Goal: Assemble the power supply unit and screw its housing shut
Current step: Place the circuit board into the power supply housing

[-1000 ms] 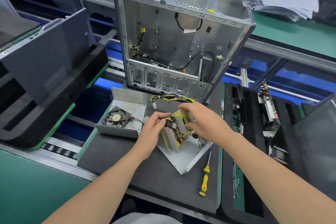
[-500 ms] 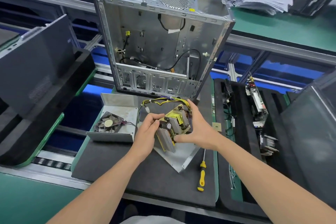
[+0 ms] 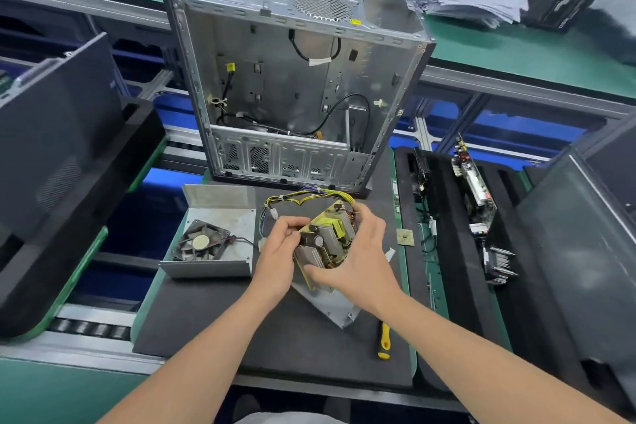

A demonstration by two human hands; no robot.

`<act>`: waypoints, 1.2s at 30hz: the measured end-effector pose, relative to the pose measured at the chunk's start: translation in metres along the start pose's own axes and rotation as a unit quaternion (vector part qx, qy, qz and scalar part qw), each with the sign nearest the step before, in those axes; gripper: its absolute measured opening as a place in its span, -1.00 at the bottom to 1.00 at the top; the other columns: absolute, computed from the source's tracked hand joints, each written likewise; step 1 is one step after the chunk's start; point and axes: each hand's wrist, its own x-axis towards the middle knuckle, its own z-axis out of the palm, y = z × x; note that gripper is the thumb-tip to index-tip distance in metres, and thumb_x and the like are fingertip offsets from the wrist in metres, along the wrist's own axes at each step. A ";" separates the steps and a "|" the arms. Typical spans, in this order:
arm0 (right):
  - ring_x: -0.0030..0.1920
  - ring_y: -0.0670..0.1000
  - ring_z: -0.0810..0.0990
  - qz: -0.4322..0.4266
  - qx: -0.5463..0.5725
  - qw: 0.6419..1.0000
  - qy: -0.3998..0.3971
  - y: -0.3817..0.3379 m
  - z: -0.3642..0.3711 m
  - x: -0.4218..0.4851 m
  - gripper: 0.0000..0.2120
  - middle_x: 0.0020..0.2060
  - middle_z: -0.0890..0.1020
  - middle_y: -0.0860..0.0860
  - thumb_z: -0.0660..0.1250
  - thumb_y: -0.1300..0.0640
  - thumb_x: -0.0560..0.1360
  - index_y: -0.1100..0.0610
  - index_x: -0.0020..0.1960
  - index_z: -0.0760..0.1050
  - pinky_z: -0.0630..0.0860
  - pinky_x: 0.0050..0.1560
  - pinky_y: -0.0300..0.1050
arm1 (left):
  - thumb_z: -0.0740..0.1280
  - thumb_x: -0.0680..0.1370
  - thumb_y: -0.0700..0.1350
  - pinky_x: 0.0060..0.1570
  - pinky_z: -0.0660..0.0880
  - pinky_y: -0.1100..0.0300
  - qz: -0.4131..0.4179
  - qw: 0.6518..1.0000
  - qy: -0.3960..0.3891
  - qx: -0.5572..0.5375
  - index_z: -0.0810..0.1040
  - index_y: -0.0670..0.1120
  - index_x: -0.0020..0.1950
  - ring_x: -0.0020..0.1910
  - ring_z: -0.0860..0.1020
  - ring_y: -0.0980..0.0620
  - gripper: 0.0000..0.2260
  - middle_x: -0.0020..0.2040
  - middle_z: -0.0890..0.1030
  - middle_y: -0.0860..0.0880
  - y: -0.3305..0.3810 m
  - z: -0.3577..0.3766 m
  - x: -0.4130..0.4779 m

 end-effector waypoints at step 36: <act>0.30 -0.06 0.46 -0.006 -0.036 0.990 -0.136 0.017 -0.043 0.027 -0.02 0.26 0.45 -0.15 0.64 -0.19 0.14 -0.22 0.45 0.23 0.52 0.29 0.05 | 0.31 0.42 -0.27 0.33 0.46 0.01 -0.054 0.970 -0.227 0.064 0.39 0.10 0.54 0.35 0.55 0.03 -0.31 0.36 0.60 0.02 0.006 -0.013 -0.007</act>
